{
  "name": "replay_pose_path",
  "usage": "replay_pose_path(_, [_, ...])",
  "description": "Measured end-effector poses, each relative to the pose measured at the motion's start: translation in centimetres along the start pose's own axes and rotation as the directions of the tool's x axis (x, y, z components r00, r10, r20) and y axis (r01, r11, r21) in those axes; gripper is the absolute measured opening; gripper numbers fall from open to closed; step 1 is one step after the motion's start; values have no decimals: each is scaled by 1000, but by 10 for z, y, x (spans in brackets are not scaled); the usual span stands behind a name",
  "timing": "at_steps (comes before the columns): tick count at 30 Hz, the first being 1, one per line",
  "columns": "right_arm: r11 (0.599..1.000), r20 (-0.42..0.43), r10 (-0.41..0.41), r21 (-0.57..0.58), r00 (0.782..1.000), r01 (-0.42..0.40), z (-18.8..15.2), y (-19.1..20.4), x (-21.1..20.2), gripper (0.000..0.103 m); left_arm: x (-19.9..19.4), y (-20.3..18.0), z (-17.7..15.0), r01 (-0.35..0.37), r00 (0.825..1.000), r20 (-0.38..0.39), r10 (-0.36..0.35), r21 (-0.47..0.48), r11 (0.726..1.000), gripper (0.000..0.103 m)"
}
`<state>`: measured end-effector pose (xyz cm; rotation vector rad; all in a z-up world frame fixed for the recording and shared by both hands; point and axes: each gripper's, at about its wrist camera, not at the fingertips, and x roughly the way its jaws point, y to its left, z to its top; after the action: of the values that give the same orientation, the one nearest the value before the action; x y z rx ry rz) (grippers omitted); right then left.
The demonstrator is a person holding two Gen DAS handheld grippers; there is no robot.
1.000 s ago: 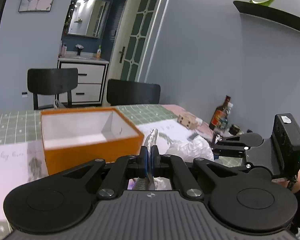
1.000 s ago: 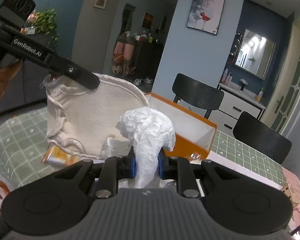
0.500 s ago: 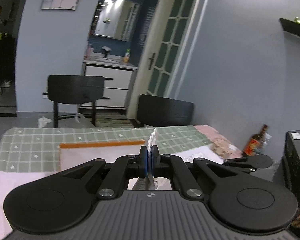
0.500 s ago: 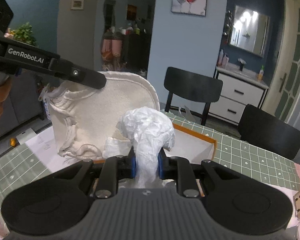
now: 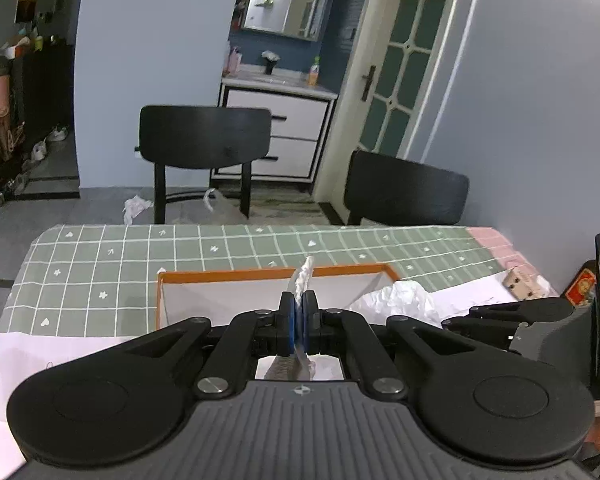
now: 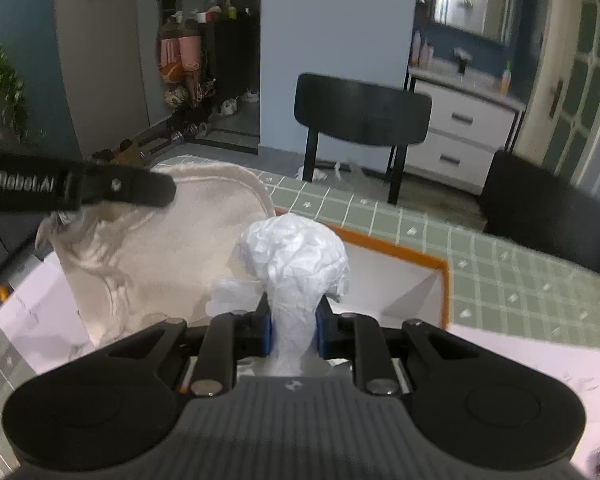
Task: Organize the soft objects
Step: 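Carry the pad and tissue with both grippers over the orange box, then open the left gripper to drop the pad while the right gripper releases the tissue into the box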
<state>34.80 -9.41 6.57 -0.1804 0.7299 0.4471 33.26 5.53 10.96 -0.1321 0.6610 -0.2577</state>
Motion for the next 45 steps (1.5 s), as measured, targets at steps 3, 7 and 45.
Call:
replay_pose_path(3, [999, -37, 27, 43, 999, -26, 1, -4, 21, 18, 15, 5, -3, -28, 999, -43, 28, 8, 1000, 4])
replay_pose_path(7, [998, -91, 35, 60, 995, -29, -1, -4, 46, 18, 31, 6, -9, -81, 992, -87, 86, 53, 995, 3])
replay_pose_path(45, [980, -96, -28, 194, 995, 46, 1, -14, 69, 48, 39, 2, -10, -147, 980, -122, 159, 106, 983, 35])
